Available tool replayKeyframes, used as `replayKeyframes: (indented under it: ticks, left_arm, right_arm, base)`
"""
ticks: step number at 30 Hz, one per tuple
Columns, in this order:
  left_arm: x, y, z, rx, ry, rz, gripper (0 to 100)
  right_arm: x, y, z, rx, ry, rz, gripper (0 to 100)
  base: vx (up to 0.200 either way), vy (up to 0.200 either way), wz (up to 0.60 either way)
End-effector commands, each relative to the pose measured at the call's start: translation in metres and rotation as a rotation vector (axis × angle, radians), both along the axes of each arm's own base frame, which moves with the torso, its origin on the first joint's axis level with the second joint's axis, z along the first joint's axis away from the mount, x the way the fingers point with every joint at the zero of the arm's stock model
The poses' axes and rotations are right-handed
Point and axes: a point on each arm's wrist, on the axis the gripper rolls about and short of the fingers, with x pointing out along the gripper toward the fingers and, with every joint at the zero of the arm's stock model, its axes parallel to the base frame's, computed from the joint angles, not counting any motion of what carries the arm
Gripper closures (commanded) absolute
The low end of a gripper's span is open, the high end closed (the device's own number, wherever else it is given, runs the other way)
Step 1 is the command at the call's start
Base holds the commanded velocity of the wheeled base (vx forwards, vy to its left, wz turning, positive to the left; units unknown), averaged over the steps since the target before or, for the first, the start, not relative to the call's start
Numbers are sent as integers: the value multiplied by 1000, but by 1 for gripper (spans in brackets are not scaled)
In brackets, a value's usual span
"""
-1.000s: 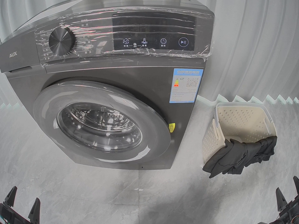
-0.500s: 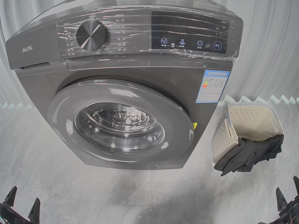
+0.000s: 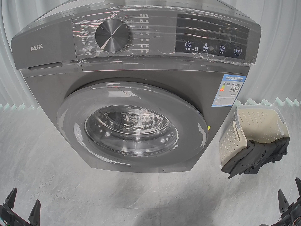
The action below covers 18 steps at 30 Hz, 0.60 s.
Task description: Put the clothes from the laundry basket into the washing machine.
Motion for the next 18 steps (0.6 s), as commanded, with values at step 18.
replayKeyframes:
  ticks: [18]
  left_arm:
    - [0,0,-5,0,1,0,0]
  right_arm:
    - [0,0,-5,0,0,2,0]
  base:
    - [0,133,0]
